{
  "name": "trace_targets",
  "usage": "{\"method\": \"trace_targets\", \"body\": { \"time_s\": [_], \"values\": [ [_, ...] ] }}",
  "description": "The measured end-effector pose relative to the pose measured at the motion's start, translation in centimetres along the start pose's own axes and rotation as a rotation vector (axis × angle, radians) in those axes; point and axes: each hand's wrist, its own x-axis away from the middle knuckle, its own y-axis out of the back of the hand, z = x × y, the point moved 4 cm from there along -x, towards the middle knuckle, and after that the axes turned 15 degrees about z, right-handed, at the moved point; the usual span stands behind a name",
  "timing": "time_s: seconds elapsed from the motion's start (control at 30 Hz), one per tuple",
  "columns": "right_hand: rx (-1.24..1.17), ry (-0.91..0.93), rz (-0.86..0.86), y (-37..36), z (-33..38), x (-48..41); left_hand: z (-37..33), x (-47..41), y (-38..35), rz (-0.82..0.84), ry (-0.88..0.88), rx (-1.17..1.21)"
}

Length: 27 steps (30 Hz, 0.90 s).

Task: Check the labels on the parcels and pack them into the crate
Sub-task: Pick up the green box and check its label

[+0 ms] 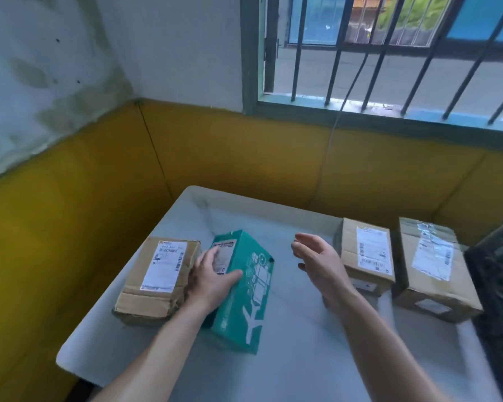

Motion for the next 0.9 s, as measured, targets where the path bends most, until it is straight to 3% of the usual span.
{"method": "trace_targets", "body": {
  "time_s": [0.17, 0.27, 0.43, 0.67, 0.9],
  "values": [
    [-0.031, -0.037, -0.134, -0.6, -1.4, 0.8, -1.7, -0.6, 0.0, 0.311, -0.094, 0.664],
    [-0.113, -0.077, -0.108, 0.0, -2.1, 1.4, -3.3, -0.9, -0.9, 0.469, -0.16, 0.831],
    [-0.329, -0.01, 0.002, 2.1, -1.8, 2.7, -6.8, -0.5, -3.5, 0.588, -0.259, 0.796],
    [-0.409, 0.115, -0.13, 6.0, -1.3, 4.5, -10.2, -0.5, -6.8, 0.768, -0.299, 0.67],
    [-0.412, 0.103, -0.18, 9.3, -2.2, 4.5, -11.5, -0.2, -9.1, 0.797, -0.362, 0.612]
  ]
}}
